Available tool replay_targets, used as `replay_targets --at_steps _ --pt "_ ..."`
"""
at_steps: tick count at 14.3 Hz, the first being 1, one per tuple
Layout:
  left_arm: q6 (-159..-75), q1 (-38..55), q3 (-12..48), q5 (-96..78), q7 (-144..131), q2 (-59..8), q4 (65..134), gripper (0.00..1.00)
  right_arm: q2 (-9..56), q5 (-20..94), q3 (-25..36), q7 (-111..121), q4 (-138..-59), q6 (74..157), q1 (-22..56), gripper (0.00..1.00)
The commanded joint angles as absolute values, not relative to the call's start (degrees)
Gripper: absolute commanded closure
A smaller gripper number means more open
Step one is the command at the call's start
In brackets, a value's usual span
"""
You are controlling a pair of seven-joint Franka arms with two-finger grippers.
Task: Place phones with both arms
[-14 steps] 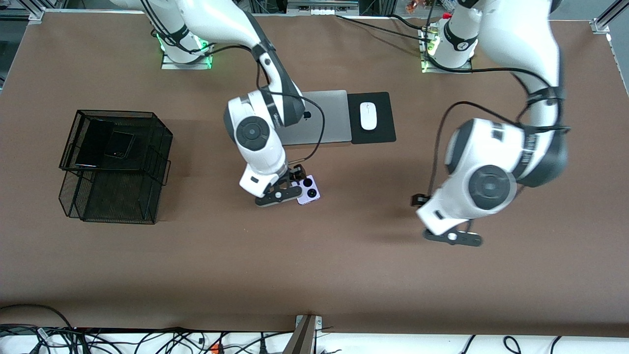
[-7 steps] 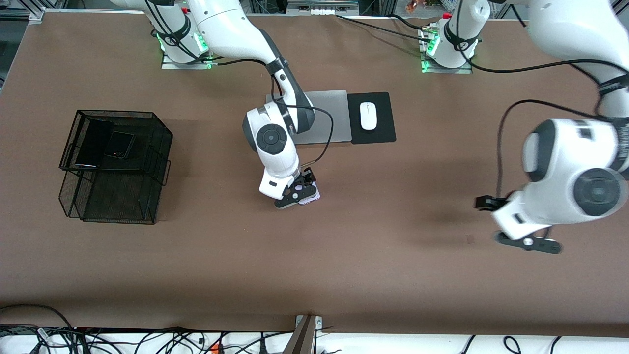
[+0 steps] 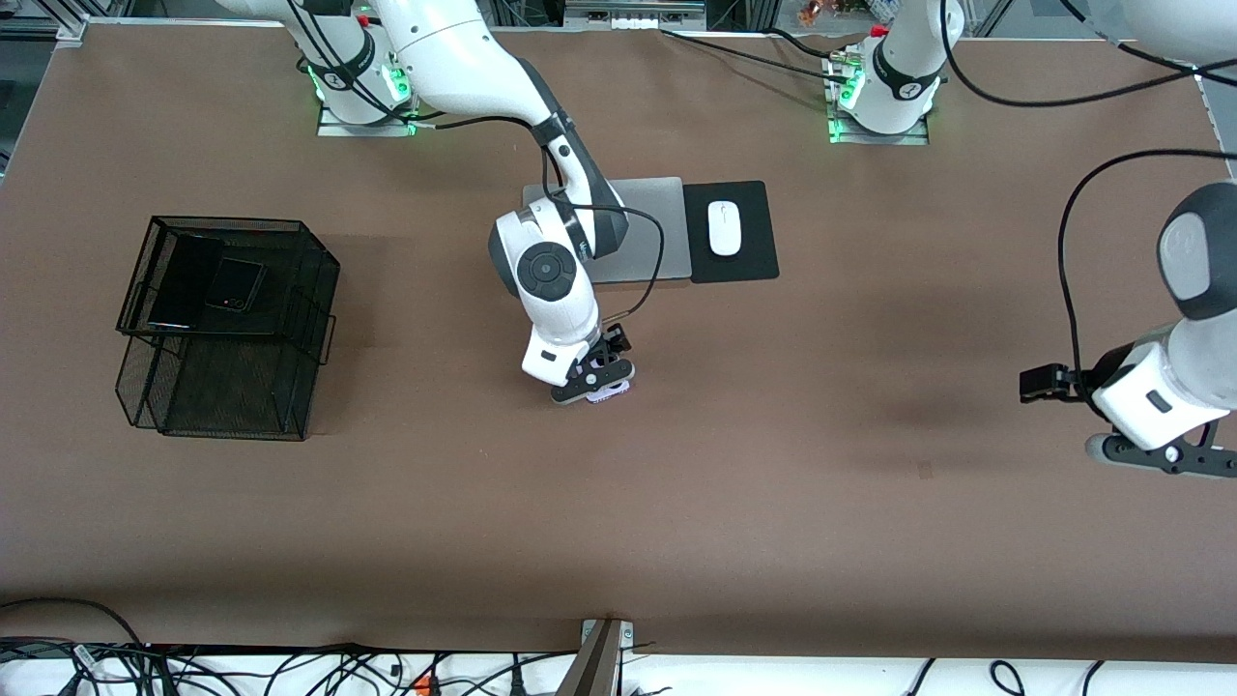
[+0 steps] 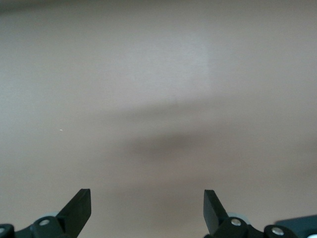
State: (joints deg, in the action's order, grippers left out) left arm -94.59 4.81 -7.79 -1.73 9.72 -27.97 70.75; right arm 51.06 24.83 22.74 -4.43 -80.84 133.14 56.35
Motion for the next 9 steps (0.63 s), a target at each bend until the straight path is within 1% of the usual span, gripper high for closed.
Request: replay_targets --at_steps 1,3,9 --pt "-96.32 4.92 -7.21 -3.16 9.58 -21.03 78.03 0.00 52.91 25.84 22.33 -5.53 -79.80 136.13 56.16 0.00" --pt "-96.24 5.36 -7.21 -2.90 8.88 -18.03 79.45 0.00 53.08 25.84 21.10 -6.24 -79.80 137.46 56.16 0.00" --pt "-95.98 6.06 -5.45 -2.37 5.36 -8.37 86.29 0.00 53.53 25.75 21.01 -7.56 -79.72 138.34 56.16 0.00"
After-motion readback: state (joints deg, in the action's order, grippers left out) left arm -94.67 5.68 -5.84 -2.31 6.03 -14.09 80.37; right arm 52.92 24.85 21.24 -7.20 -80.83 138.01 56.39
